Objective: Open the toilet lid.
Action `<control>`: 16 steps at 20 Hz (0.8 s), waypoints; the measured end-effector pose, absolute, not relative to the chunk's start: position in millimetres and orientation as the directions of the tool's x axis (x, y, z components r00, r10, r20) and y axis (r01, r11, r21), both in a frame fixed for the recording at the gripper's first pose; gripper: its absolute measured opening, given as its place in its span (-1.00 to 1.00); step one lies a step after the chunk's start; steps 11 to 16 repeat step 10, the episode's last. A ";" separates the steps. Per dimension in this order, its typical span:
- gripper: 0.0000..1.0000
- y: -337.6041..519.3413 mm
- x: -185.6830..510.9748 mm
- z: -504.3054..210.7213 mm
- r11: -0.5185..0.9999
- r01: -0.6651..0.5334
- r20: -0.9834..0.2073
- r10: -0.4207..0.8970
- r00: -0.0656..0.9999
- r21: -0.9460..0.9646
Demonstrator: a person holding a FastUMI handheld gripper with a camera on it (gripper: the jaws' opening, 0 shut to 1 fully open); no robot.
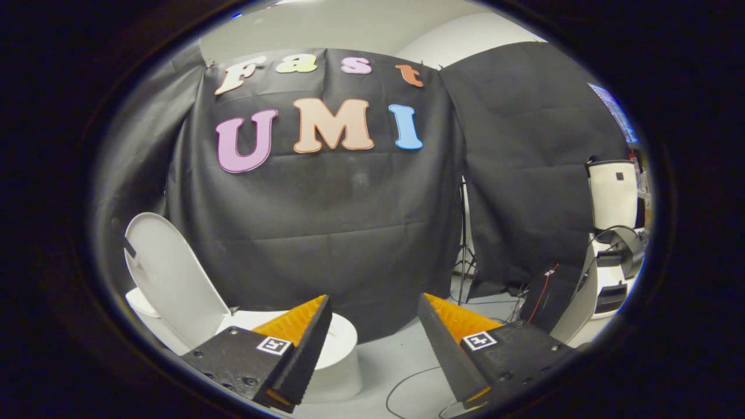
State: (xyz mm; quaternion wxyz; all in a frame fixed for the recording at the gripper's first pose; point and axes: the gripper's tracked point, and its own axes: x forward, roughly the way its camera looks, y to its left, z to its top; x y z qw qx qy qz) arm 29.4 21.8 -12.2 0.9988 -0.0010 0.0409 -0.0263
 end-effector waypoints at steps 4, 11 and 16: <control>0.83 23.9 31.0 -14.0 0.999 0.043 -0.089 -0.043 0.995 -0.009; 0.83 26.3 33.8 -17.1 1.000 0.030 -0.104 -0.030 0.994 -0.006; 0.83 26.3 33.8 -17.1 1.000 0.030 -0.104 -0.030 0.994 -0.006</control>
